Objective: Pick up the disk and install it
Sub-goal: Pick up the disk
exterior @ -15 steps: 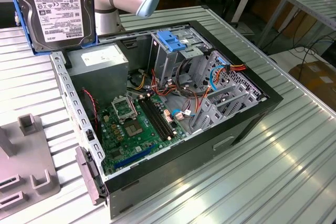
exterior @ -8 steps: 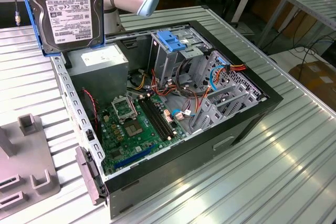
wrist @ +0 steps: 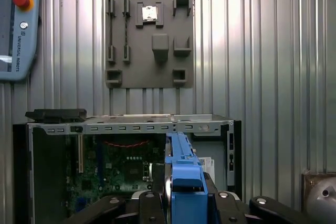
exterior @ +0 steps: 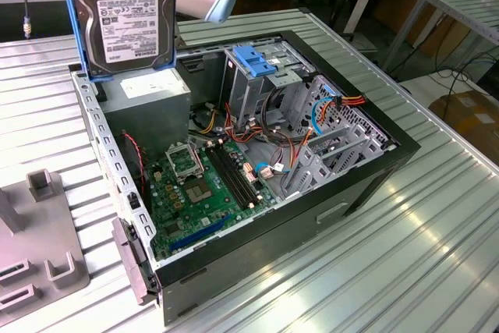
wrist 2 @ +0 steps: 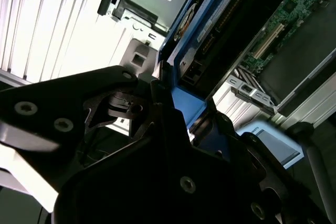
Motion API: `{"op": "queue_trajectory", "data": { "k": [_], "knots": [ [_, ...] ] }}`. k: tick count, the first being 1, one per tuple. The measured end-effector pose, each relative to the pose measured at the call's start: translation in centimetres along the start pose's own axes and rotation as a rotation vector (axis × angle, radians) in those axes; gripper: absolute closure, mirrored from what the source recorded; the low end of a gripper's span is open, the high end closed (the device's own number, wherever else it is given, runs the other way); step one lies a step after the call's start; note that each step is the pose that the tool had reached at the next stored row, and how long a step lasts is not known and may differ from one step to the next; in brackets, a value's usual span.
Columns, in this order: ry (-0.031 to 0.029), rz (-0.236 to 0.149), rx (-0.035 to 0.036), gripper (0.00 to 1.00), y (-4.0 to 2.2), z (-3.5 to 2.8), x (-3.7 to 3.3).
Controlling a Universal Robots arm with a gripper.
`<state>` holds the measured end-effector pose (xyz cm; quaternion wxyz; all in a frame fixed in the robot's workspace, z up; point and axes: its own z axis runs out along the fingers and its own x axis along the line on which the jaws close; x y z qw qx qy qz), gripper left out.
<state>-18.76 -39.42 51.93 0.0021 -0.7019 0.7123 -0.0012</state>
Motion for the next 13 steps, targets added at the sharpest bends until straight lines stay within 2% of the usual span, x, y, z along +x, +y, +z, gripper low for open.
{"op": "queue_trajectory", "data": {
  "k": [4, 8, 13],
  "knots": [
    [-0.0001, 0.0, 0.0001, 0.63, -1.0, 0.05, -0.01],
    [0.0001, 0.0, -0.0001, 0.63, -1.51, 0.1, 0.15],
    [-0.0001, 0.0, 0.0, 0.63, -2.41, 0.24, 0.8]
  ]
}}
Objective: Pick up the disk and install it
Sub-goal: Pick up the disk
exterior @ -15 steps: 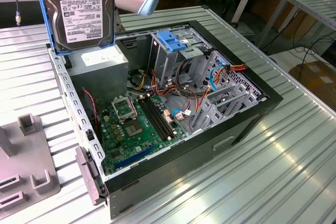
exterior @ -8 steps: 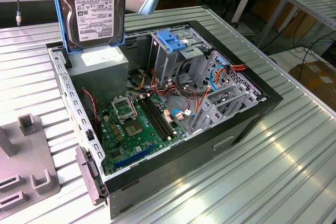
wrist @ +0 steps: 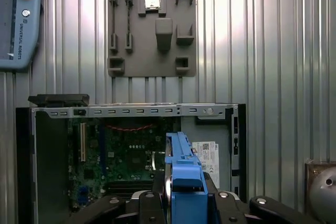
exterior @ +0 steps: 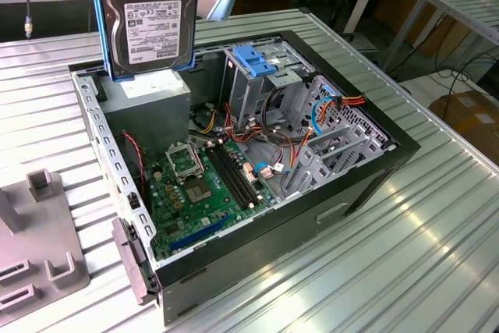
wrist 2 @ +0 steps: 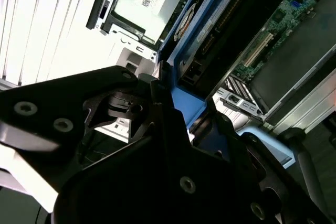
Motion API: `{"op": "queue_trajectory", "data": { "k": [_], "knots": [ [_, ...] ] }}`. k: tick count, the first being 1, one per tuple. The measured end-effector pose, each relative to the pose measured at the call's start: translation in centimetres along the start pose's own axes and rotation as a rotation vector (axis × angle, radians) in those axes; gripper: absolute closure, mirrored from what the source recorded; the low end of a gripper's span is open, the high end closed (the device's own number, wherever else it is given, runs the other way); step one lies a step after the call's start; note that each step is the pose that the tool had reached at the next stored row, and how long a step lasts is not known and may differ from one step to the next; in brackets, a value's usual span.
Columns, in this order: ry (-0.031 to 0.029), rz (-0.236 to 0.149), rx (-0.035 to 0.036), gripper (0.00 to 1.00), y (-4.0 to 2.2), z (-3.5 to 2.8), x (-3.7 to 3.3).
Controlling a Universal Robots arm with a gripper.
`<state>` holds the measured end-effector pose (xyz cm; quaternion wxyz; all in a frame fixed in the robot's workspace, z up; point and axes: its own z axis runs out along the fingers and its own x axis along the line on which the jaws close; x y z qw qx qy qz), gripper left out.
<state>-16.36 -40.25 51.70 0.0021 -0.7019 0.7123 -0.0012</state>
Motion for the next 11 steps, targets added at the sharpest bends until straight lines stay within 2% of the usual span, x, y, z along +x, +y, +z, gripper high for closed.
{"op": "queue_trajectory", "data": {
  "k": [5, 9, 11],
  "knots": [
    [0.0002, 0.0, 0.0, 0.63, -1.01, 0.09, 0.65],
    [0.001, 0.0, 0.0, 0.63, -2.58, 0.24, 1.0],
    [0.0019, 0.0, 0.0, 0.63, -3.14, 0.3, 1.13]
  ]
}}
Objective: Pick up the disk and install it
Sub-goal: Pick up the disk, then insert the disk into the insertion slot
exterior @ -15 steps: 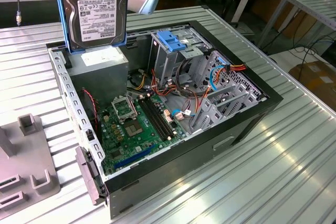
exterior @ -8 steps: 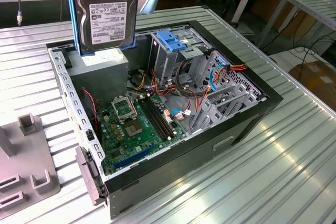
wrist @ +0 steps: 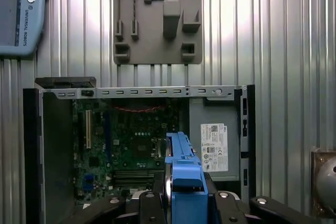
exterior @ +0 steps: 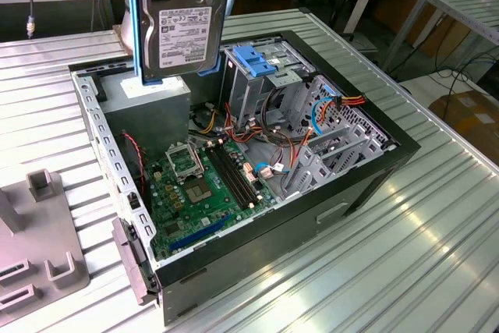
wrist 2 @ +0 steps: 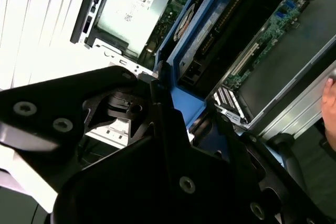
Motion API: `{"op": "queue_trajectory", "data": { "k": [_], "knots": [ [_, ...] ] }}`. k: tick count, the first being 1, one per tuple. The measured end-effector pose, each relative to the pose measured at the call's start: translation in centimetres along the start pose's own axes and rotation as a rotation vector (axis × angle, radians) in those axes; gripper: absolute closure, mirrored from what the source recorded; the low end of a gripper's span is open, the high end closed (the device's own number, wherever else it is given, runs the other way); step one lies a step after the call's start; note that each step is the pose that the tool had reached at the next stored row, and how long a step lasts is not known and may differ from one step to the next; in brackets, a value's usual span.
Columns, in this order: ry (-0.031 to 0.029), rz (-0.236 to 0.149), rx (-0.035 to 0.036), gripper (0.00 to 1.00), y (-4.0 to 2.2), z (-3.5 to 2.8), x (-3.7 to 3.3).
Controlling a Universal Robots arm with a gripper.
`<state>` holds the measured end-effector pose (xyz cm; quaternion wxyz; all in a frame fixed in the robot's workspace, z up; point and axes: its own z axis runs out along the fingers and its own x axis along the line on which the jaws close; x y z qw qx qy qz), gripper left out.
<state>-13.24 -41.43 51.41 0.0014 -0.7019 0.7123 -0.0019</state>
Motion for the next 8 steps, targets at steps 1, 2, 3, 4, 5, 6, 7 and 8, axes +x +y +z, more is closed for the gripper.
{"op": "queue_trajectory", "data": {
  "k": [1, 2, 3, 4, 5, 6, 7, 8],
  "knots": [
    [0.0004, 0.0, 0.0001, 0.63, -0.24, 0.02, 0.02],
    [0.0006, 0.0, -0.0001, 0.63, -0.32, 0.01, 0.03],
    [0.0005, 0.0, 0.0, 0.63, -0.34, 0.02, 0.03],
    [0.0005, 0.0, 0.0, 0.63, -0.34, 0.02, 0.02],
    [0.0005, 0.0, 0.0, 0.63, -0.37, 0.02, 0.02],
    [0.0005, 0.0, 0.0, 0.63, -0.4, 0.02, 0.02],
    [0.0005, 0.0, 0.0, 0.63, -0.4, 0.02, 0.02],
    [0.0005, 0.0, 0.0, 0.63, -0.4, 0.02, 0.02]
  ]
}}
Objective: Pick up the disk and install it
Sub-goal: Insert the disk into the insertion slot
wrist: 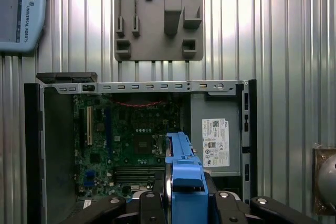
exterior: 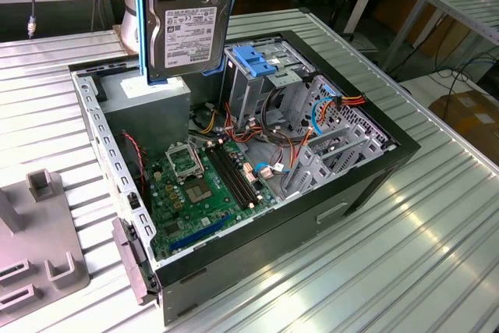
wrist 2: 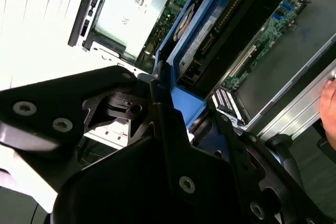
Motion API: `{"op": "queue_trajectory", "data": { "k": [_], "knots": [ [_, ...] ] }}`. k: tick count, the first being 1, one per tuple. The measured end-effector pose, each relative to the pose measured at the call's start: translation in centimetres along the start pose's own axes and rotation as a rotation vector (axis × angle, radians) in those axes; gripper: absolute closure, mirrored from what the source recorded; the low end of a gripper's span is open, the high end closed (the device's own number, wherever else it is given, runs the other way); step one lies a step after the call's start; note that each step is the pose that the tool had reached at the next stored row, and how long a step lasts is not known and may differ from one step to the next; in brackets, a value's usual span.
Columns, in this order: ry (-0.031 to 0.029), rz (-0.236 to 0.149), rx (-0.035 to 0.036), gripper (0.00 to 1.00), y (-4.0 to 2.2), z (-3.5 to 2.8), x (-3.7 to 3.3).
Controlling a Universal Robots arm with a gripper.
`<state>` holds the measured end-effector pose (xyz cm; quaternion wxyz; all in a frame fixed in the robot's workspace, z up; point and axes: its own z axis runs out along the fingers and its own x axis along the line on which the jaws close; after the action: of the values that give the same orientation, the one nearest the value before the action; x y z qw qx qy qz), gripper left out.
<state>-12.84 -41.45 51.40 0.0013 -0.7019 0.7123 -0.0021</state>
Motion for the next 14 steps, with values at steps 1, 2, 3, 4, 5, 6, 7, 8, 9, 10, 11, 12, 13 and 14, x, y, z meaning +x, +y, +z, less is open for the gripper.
{"op": "queue_trajectory", "data": {
  "k": [1, 2, 3, 4, 5, 6, 7, 8, 9, 10, 11, 12, 13, 14],
  "knots": [
    [0.0, 0.0, 0.0, 0.63, 0.0, 0.0, 0.0],
    [0.0, 0.0, 0.0, 0.63, 0.0, 0.0, 0.0],
    [0.0, 0.0, 0.0, 0.63, 0.0, 0.0, 0.0],
    [0.0, 0.0, 0.0, 0.63, -0.01, 0.0, 0.0],
    [0.0, 0.0, 0.0, 0.63, 0.0, 0.0, 0.0],
    [0.0, 0.0, 0.0, 0.63, -0.01, 0.0, 0.0],
    [0.0, 0.0, 0.0001, 0.63, -0.01, 0.0, 0.02],
    [0.0, 0.0, 0.0, 0.63, -0.02, 0.0, 0.08],
    [0.0, 0.0, 0.0, 0.63, -0.01, 0.0, 0.13],
    [0.0001, 0.0, 0.0, 0.63, -0.01, 0.0, 0.24],
    [0.0001, 0.0, 0.0, 0.63, -0.01, 0.0, 0.4],
    [0.0001, 0.0, -0.0001, 0.63, -0.02, 0.0, 0.51],
    [0.0001, 0.0, 0.0, 0.63, -0.02, 0.0, 0.63],
    [0.0001, 0.0, 0.0, 0.63, -0.02, 0.0, 0.78]
  ]
}}
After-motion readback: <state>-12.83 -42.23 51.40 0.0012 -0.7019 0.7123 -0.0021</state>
